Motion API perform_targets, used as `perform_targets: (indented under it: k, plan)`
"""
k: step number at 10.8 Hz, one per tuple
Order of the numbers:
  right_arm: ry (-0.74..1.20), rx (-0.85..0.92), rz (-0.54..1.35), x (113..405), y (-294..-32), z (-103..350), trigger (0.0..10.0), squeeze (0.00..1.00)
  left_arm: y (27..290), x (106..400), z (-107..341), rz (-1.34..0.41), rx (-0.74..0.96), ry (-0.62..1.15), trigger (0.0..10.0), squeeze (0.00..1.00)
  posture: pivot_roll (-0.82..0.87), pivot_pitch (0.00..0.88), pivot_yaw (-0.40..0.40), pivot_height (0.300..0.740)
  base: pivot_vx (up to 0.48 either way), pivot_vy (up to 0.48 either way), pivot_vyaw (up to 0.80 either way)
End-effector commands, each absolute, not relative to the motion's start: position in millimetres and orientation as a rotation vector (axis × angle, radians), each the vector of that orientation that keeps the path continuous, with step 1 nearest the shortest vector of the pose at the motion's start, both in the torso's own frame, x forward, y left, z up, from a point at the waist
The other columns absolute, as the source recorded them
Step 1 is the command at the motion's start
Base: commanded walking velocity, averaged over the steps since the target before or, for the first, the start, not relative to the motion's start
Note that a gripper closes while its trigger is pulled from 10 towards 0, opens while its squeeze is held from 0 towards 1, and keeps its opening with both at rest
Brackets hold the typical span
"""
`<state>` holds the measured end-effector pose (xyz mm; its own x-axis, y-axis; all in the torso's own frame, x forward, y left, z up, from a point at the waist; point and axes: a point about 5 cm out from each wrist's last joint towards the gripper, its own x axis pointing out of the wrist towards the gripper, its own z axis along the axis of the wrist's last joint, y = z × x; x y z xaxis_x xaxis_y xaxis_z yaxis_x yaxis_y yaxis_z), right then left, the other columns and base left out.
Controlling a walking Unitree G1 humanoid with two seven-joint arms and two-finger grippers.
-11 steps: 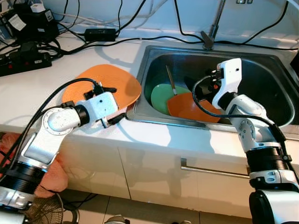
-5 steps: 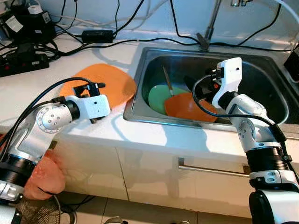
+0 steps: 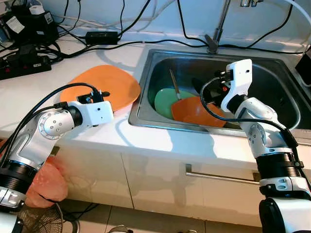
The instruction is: Kitchen organization
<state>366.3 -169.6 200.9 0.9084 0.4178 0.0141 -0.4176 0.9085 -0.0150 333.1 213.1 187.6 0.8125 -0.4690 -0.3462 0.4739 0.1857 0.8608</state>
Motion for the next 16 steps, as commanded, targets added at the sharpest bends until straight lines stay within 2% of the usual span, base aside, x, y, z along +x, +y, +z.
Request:
perform_targets:
  k: [1,9,11,13,16]
  plan:
    - [-0.037,-0.005,0.417,367.3,-172.3,207.5,10.0,0.00,214.5,331.6,177.9,-0.692,1.224,0.047,0.0,0.00,0.15,0.043,-0.014,0.740,0.000,0.000,0.00]
    - [-0.022,-0.002,0.409,365.7,-174.0,202.7,10.0,0.00,210.9,330.8,178.8,-0.714,1.216,0.002,0.0,0.00,0.14,0.049,-0.010,0.740,0.000,0.000,0.00]
    - [0.001,0.053,0.415,365.3,-172.7,199.9,10.0,0.00,206.3,332.2,186.3,-0.671,1.231,-0.090,0.0,0.00,0.14,0.049,-0.010,0.740,0.000,0.000,0.00]
    - [0.061,0.266,0.436,366.1,-170.4,199.6,10.0,0.00,193.2,333.1,196.5,-0.607,1.258,-0.253,0.0,0.00,0.15,0.051,-0.009,0.740,0.000,0.000,0.00]
    - [0.107,0.484,0.460,364.9,-168.2,201.1,10.0,0.00,169.1,331.8,202.9,-0.540,1.261,-0.467,0.0,0.00,0.14,0.050,-0.010,0.740,0.000,0.000,0.00]
